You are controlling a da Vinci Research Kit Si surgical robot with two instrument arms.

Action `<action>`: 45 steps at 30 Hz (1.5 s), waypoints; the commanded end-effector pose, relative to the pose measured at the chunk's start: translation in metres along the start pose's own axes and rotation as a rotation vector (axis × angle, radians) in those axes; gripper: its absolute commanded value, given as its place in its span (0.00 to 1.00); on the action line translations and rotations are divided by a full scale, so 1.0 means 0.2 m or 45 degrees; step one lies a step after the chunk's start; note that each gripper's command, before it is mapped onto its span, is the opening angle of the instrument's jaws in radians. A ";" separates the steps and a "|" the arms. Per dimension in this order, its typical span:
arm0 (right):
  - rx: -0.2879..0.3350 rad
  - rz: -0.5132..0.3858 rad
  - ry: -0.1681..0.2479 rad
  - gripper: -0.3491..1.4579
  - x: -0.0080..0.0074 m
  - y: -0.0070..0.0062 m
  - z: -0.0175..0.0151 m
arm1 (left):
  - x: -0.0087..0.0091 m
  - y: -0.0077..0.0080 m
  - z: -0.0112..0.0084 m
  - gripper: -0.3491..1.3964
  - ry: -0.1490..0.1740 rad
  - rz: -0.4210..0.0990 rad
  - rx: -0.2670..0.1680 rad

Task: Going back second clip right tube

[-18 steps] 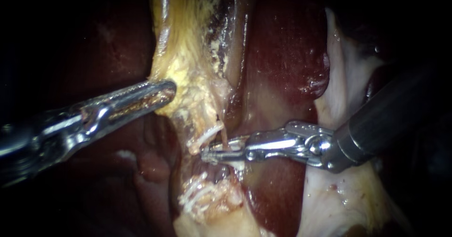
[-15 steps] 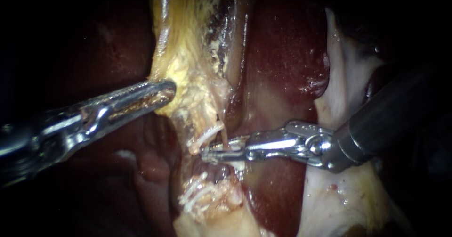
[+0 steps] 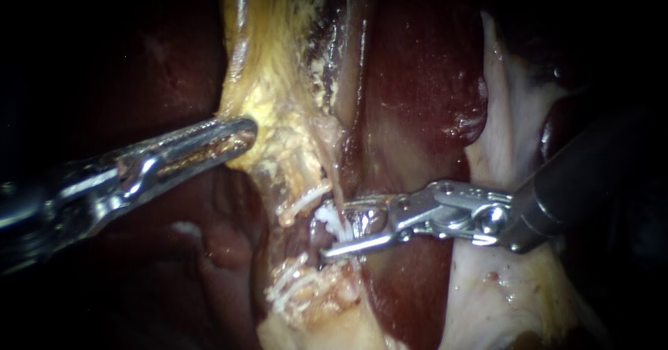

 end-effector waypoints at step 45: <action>0.026 0.041 0.016 0.53 -0.010 0.007 0.024 | 0.000 0.001 0.000 0.00 0.000 0.001 0.002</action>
